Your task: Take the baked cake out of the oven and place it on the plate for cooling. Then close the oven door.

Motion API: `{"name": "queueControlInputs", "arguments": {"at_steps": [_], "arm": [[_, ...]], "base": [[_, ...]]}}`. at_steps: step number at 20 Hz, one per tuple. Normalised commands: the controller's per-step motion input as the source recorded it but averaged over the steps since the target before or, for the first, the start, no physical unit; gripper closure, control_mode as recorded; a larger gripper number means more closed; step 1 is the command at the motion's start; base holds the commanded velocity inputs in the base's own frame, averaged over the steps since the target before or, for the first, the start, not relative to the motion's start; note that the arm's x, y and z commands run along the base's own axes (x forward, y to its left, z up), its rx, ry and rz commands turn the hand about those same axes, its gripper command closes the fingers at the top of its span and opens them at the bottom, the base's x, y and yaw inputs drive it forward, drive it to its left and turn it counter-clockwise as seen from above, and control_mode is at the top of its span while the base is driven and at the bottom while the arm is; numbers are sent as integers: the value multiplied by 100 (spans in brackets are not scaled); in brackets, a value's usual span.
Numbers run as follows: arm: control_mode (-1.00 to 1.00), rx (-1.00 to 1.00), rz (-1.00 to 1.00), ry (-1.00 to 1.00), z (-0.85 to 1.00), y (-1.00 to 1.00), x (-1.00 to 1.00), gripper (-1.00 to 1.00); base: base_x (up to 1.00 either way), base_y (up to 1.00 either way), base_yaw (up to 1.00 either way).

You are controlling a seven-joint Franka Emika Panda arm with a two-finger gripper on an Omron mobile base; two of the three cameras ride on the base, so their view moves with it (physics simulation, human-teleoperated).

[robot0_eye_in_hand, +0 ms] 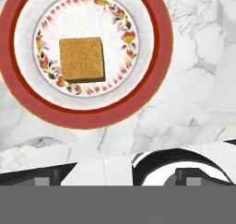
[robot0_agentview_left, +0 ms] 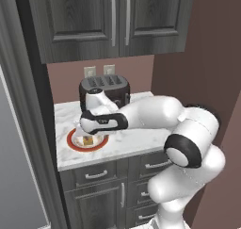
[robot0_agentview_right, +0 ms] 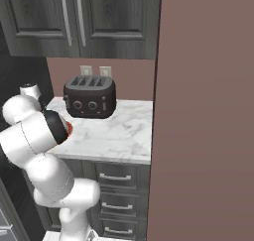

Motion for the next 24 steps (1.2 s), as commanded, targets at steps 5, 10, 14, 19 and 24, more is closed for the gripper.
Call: {"name": "queueControlInputs", "arguments": {"at_steps": [5,10,14,19,24], "arm": [[-100,3,-4,-2,22,-11,-59,-100],[-100,0,0,-8,11,-12,-62,-100],[-100,0,0,0,11,-18,-51,-100],[-100,0,0,0,7,-11,-46,-100],[-100,0,0,-2,0,0,-4,-100]], "base": [[0,0,0],[0,0,0],[0,0,0],[0,0,0],[0,0,0]]}}
